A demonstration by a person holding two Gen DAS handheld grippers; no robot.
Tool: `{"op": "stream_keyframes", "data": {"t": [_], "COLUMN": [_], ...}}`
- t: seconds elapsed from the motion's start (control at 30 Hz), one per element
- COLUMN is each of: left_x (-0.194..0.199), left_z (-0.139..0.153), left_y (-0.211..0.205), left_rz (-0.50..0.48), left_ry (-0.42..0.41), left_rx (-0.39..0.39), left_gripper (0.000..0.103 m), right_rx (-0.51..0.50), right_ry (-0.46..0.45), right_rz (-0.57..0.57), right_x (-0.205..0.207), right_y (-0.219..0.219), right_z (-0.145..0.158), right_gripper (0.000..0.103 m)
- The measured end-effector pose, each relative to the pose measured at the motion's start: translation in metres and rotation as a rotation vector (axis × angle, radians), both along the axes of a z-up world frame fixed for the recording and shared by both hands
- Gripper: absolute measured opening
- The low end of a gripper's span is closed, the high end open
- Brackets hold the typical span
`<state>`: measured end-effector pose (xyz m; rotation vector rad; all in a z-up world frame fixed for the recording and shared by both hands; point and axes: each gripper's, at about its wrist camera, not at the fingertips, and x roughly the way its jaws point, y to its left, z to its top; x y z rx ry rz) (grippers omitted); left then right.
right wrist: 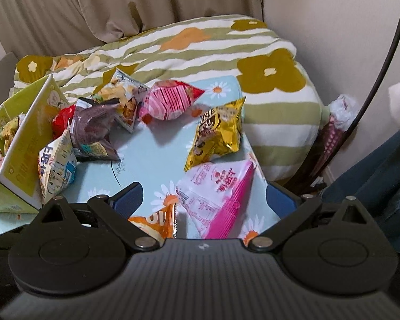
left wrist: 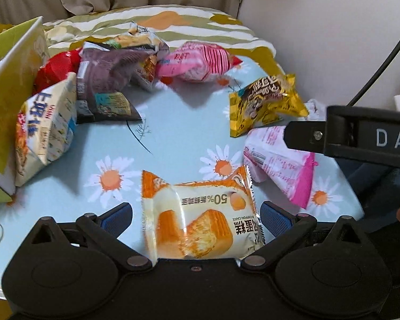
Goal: Organize snacks
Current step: 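Grasp an orange-white cake packet with the left tool while the right tool grasps a pink Oishi bag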
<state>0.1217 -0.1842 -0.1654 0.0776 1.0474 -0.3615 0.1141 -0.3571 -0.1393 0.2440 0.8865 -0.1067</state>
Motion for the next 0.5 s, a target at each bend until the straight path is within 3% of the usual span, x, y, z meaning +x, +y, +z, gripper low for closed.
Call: {"op": "stream_keyframes", "data": {"t": [0.23, 0.37, 0.47, 0.5], "left_x": [0.005, 0.009, 0.010, 0.011], "left_z": [-0.024, -0.035, -0.038, -0.037], "left_y": [-0.019, -0.021, -0.019, -0.019], "left_rz": [0.002, 0.000, -0.013, -0.012], "left_ry": [0.002, 0.039, 0.054, 0.053], "left_rx": [0.088, 0.068, 0.032, 0.033], "left_gripper": [0.103, 0.103, 0.084, 0.084], "right_rx": [0.042, 0.055, 0.068, 0.068], "right_ry": [0.024, 0.045, 0.058, 0.061], "right_rz": [0.010, 0.004, 0.001, 0.000], "right_x": [0.012, 0.018, 0.022, 0.024], "right_y": [-0.006, -0.008, -0.009, -0.009], "right_z": [-0.022, -0.032, -0.036, -0.038], "right_gripper": [0.103, 0.103, 0.103, 0.103]}}
